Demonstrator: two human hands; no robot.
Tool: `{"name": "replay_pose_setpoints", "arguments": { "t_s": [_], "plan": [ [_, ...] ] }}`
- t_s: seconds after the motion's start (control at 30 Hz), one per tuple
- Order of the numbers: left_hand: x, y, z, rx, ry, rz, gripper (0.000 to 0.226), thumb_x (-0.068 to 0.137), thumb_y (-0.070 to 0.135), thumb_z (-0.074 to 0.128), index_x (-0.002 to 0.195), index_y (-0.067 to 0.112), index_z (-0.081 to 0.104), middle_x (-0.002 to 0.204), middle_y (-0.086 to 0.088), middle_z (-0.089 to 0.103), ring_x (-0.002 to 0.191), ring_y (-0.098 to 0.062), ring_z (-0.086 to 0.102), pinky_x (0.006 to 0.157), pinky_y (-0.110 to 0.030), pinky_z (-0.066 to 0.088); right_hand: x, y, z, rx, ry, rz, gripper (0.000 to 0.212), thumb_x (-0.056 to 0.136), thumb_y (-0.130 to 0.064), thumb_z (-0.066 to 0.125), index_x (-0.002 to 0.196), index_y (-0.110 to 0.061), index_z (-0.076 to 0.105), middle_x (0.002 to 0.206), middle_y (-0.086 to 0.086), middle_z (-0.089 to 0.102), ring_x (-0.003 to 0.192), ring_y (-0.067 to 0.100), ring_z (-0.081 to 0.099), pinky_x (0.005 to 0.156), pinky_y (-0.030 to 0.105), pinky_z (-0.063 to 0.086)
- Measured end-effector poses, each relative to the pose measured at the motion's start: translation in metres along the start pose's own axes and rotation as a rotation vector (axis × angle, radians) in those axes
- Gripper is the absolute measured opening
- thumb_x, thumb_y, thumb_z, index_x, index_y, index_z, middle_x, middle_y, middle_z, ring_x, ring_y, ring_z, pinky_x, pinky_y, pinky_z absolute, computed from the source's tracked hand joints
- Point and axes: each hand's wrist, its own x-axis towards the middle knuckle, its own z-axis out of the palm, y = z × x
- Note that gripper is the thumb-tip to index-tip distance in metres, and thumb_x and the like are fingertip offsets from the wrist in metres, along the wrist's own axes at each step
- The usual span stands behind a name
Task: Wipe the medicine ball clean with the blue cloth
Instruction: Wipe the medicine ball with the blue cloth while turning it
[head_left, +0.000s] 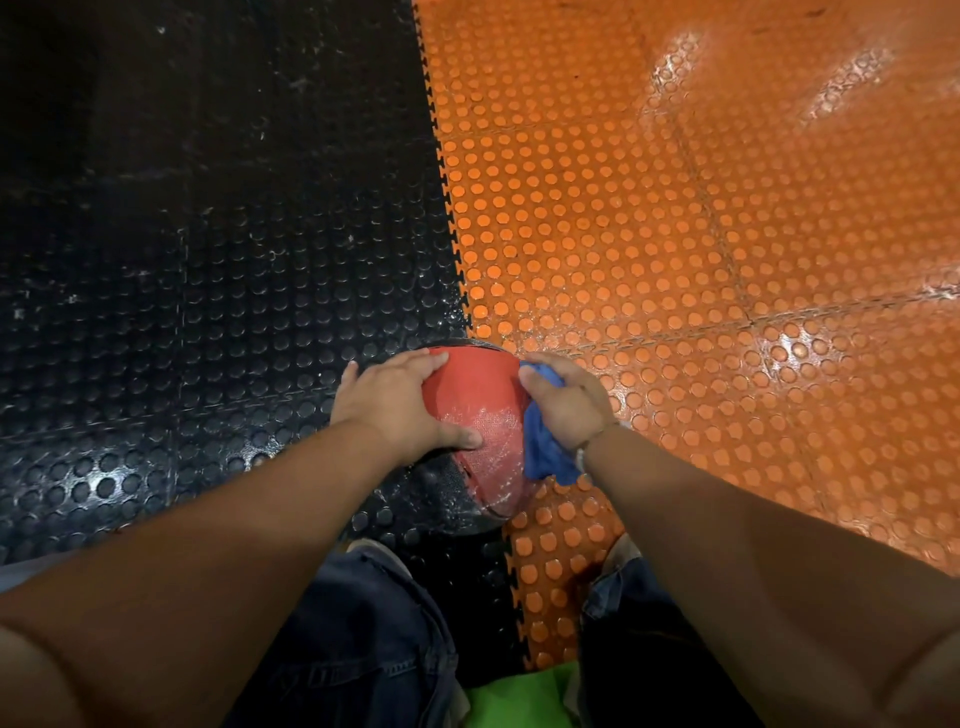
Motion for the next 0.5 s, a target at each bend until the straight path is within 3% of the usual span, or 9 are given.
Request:
{"name": "replay_pose_setpoints", "arguments": {
  "t_s": [0.07,0.13,0.2,0.27,0.33,0.5],
  "plan": [
    [0.0,0.0,0.0,0.009,-0.003,-0.005,0.11,0.056,0.077,0.069,0.148,0.038,0.022,0.156,0.015,0.021,0.142,-0.012,0.024,0.118,-0.045,0.0,-0.01,-0.007,0.009,-0.21,0.044,-0.131,0.023,0.09,-0.031,0.056,0.112,-0.034,0.063,0.115,-0.01,0.056,0.078,0.008,0.057,0.076,0.025,0.052],
    [0.0,0.0,0.0,0.018,-0.002,-0.009,0.11,0.056,0.077,0.068,0.148,0.038,0.022,0.156,0.015,0.021,0.142,-0.012,0.024,0.118,-0.045,0.001,-0.015,-0.011,0.01,-0.366,0.02,-0.257,0.02,0.092,-0.024,0.054,0.108,-0.026,0.066,0.11,-0.011,0.048,0.096,0.009,0.051,0.096,0.021,0.039],
    [0.0,-0.001,-0.002,0.014,-0.02,-0.02,0.109,0.058,0.077,0.067,0.149,0.038,0.021,0.156,0.015,0.02,0.142,-0.012,0.024,0.119,-0.046,0.001,-0.014,-0.004,0.004,-0.433,0.003,-0.33,0.019,0.092,-0.02,0.055,0.106,-0.023,0.068,0.108,-0.01,0.048,0.105,0.012,0.05,0.104,0.024,0.035],
    [-0.003,0.0,-0.002,0.02,-0.031,-0.012,0.108,0.06,0.076,0.067,0.149,0.038,0.019,0.157,0.015,0.019,0.143,-0.012,0.023,0.118,-0.046,0.0,-0.011,0.004,-0.008,-0.398,0.04,-0.23,0.017,0.091,-0.018,0.057,0.101,-0.023,0.069,0.118,-0.003,0.057,0.112,0.019,0.053,0.105,0.027,0.037],
    [-0.004,0.002,-0.002,0.031,-0.03,-0.008,0.107,0.061,0.075,0.067,0.149,0.038,0.018,0.157,0.015,0.018,0.143,-0.012,0.022,0.118,-0.046,0.0,-0.007,0.006,-0.009,-0.357,0.071,-0.152,0.017,0.091,-0.017,0.056,0.1,-0.022,0.069,0.121,-0.001,0.059,0.104,0.014,0.053,0.099,0.023,0.038],
    [-0.003,0.003,-0.003,0.027,-0.036,-0.028,0.109,0.06,0.076,0.066,0.149,0.036,0.019,0.157,0.013,0.019,0.143,-0.012,0.022,0.118,-0.045,0.001,-0.019,-0.001,0.008,-0.403,0.036,-0.45,0.021,0.09,-0.016,0.058,0.107,-0.019,0.069,0.113,-0.002,0.062,0.104,0.012,0.055,0.1,0.023,0.039]
  ]
}}
